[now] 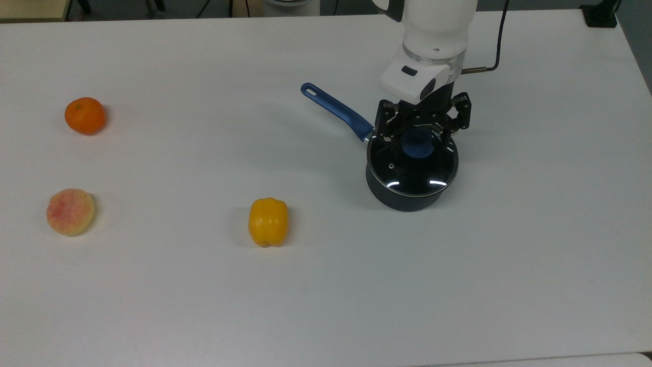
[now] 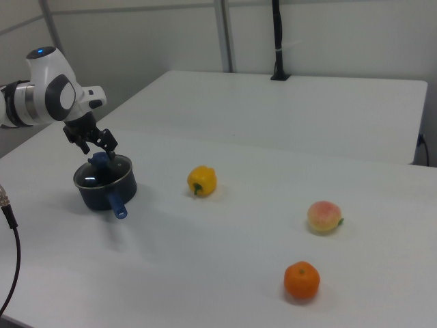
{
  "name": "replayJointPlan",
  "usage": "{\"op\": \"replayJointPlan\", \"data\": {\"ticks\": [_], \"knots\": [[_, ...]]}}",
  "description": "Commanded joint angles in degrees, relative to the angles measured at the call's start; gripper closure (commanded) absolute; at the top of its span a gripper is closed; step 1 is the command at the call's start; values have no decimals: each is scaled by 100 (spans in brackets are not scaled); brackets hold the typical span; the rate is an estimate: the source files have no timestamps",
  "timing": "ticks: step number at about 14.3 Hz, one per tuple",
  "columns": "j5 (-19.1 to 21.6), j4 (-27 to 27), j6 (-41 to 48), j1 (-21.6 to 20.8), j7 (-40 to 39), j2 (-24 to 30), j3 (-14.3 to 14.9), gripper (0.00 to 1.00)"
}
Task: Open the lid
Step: 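Lower the gripper over the blue knob of the glass lid, then close the gripper on the blue knob of the lid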
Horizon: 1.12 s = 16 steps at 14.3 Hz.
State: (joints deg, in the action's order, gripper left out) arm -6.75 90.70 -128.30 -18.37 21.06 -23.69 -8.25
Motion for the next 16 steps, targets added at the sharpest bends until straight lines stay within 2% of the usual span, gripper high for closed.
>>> {"op": "replayJointPlan", "data": {"ticks": [1,6,8,10,12,14,16], "knots": [[-291,-79,-99,0,162,-109,-124,0],[-362,-70,-187,8,153,-153,-133,0],[-362,-61,-196,8,153,-162,-133,7],[-484,-44,-196,0,144,-153,-133,25],[-599,-35,-187,8,144,-153,-168,70],[-608,-26,-187,17,135,-153,-168,88],[-617,-17,-187,26,109,-136,-168,98]]}}
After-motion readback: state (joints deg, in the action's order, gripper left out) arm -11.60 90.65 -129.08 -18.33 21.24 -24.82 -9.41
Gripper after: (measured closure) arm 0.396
